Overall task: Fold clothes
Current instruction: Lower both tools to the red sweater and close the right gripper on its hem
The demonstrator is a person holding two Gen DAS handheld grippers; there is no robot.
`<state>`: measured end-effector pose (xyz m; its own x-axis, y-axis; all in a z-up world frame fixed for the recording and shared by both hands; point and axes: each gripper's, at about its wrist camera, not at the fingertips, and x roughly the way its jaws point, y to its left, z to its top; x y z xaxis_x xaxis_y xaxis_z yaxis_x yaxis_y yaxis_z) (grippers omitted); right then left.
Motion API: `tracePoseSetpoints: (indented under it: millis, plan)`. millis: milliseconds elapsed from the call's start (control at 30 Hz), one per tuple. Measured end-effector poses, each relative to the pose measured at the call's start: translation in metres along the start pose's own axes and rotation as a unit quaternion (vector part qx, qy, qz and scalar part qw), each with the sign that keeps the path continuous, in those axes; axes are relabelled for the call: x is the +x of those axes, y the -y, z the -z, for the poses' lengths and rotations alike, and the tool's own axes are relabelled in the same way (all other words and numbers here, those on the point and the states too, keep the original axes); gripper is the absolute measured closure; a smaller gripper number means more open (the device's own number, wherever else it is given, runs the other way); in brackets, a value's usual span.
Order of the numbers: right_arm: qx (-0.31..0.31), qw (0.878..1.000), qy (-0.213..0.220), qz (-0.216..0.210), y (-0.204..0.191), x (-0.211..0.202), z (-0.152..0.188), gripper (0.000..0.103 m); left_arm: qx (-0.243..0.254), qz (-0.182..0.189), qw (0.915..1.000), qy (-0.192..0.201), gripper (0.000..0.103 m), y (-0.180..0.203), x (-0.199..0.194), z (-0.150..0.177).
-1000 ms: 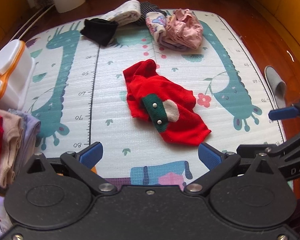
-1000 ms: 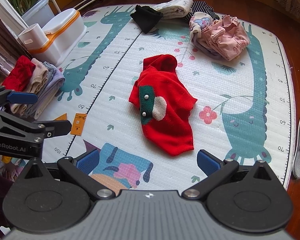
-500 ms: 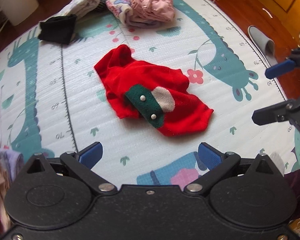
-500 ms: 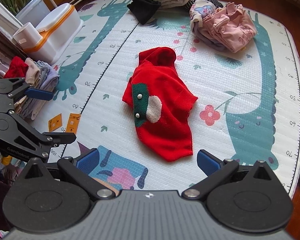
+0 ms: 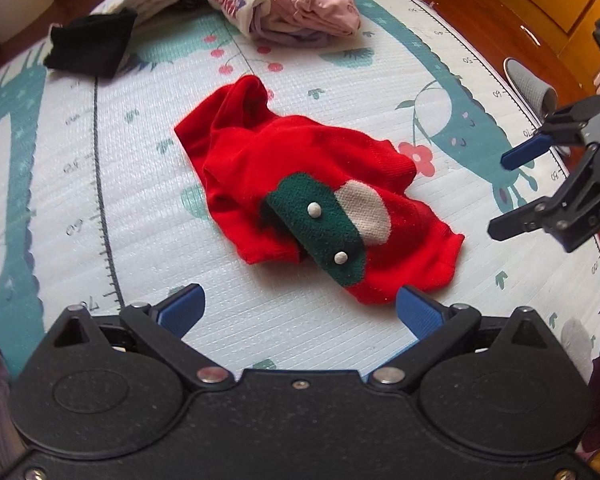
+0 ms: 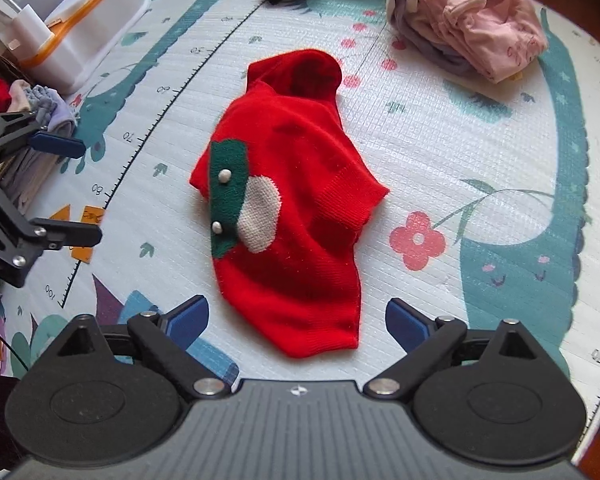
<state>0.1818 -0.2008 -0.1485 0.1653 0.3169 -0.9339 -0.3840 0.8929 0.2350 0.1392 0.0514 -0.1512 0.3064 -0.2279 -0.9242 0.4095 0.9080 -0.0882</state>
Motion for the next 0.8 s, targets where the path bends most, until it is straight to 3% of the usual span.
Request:
tracePoseSetpoints:
  millis: [367, 500, 800]
  plan:
    - [0.039, 0.999, 0.018, -0.013, 0.034, 0.052, -0.02, 0.025, 0.005, 0.004, 0.9993, 0.036, 0.002, -0.022, 0.039, -0.01]
    - [0.055, 0.998, 0.027, -0.016, 0.046, 0.068, -0.029, 0.03, -0.011, 0.007, 0.9989, 0.044, 0.012, -0.037, 0.055, -0.018]
    - [0.127, 0.99, 0.049, -0.045, 0.077, 0.09, -0.04, 0.03, -0.033, 0.031, 0.9949, 0.09, 0.015, -0.051, 0.066, -0.037]
